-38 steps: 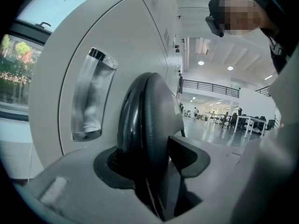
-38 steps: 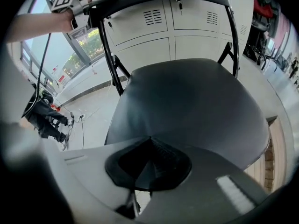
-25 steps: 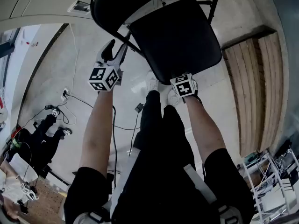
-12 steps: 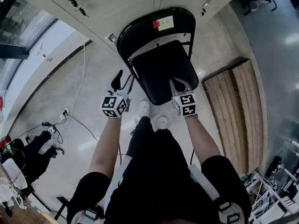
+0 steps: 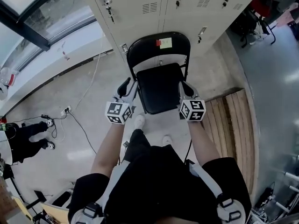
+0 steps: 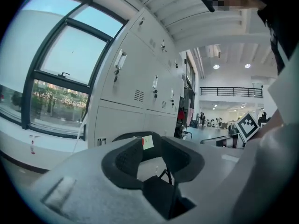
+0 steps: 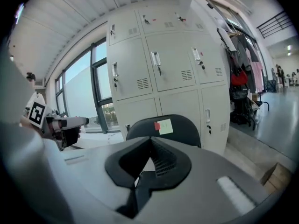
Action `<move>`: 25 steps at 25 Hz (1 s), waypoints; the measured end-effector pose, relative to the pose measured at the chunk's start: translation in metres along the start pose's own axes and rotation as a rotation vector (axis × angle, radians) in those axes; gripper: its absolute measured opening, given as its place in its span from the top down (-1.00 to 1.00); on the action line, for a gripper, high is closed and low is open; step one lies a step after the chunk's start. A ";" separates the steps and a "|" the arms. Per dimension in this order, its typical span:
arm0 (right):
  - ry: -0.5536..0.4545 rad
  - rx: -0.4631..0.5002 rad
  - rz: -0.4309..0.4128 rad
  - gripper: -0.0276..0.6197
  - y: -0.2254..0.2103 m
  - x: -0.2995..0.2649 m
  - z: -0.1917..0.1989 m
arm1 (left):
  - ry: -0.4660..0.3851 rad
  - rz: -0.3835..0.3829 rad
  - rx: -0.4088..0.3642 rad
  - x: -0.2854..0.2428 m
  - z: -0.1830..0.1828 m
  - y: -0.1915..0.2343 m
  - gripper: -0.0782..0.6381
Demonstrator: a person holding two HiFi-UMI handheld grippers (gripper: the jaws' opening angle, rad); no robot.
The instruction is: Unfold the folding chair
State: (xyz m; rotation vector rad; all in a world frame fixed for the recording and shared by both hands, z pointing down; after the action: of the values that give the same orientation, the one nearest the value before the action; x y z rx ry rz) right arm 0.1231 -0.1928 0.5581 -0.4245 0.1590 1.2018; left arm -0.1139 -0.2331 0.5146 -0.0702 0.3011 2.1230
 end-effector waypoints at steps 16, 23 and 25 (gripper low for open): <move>-0.110 0.127 -0.198 0.90 0.019 0.137 -0.048 | -0.206 -0.179 -0.048 0.112 -0.065 -0.130 0.78; -0.162 0.116 -0.253 0.90 0.038 0.170 -0.058 | -0.235 -0.239 0.032 0.165 -0.068 -0.132 0.78; -0.180 0.121 -0.260 0.90 0.046 0.178 -0.062 | -0.253 -0.248 0.036 0.182 -0.071 -0.129 0.78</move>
State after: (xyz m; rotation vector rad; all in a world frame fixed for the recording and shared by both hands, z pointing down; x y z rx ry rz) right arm 0.1513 -0.0496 0.4306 -0.2215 0.0199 0.9633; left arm -0.1098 -0.0340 0.3914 0.1737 0.1705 1.8550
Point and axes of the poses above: the fingertips, and each gripper's own axes: x backward along the fingers, y to its left, z out of its underside, the point moved 1 cm from there along x, backward along the fingers, and after that the axes turned 7 degrees about -z, right-handed, at the moved point
